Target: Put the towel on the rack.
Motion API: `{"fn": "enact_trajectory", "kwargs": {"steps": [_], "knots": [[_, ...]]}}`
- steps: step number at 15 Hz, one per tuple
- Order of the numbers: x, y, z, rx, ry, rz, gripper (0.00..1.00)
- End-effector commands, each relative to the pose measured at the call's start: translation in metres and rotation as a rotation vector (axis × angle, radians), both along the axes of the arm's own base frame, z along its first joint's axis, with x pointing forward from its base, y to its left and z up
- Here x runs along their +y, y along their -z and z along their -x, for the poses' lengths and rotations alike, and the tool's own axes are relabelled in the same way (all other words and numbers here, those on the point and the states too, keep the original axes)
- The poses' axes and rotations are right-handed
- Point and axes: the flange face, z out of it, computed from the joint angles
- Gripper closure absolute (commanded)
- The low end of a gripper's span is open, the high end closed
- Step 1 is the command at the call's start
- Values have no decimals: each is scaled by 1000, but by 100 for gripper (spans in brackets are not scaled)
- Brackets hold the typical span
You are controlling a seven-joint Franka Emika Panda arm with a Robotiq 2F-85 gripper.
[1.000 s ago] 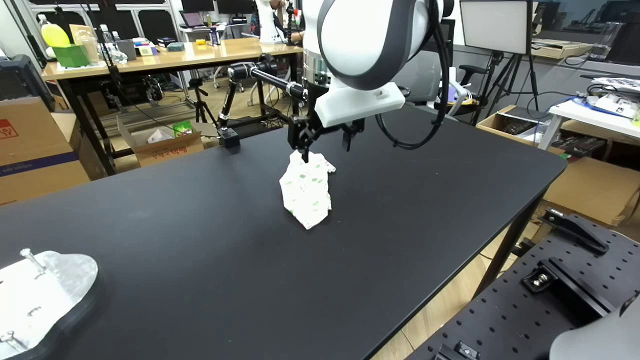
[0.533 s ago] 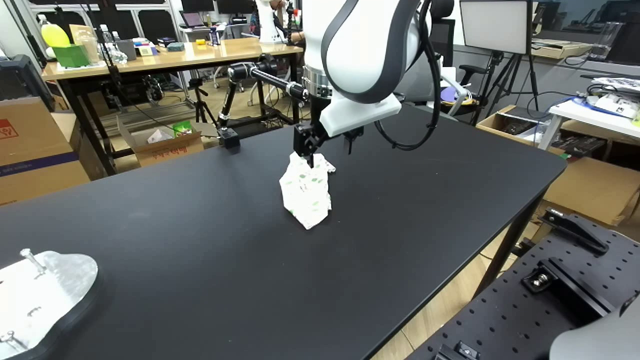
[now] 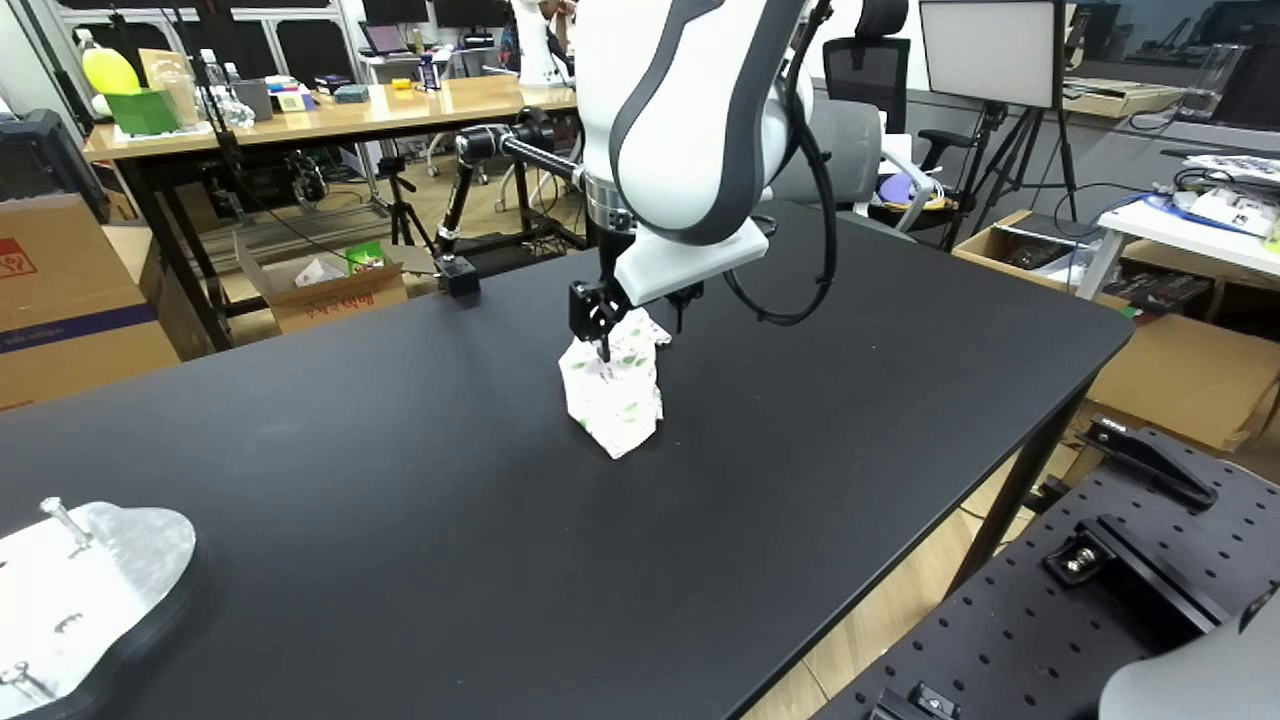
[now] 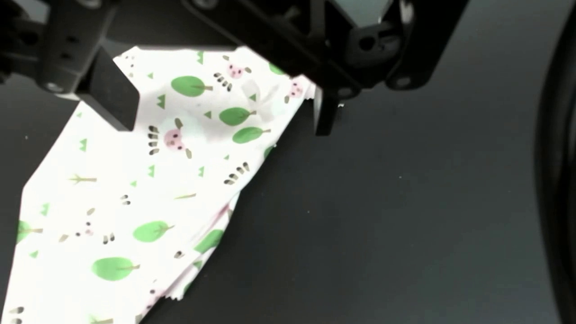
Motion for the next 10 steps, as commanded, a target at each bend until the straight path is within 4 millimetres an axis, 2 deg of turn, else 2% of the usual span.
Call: {"fn": "enact_trajectory", "kwargs": {"steps": [1, 2, 3, 5, 10], "knots": [[3, 5, -11, 1, 19, -4, 0], [3, 7, -11, 10, 17, -8, 1], [4, 9, -11, 20, 16, -18, 25], [3, 14, -10, 50, 27, -54, 30], [4, 18, -9, 103, 25, -132, 66]]}}
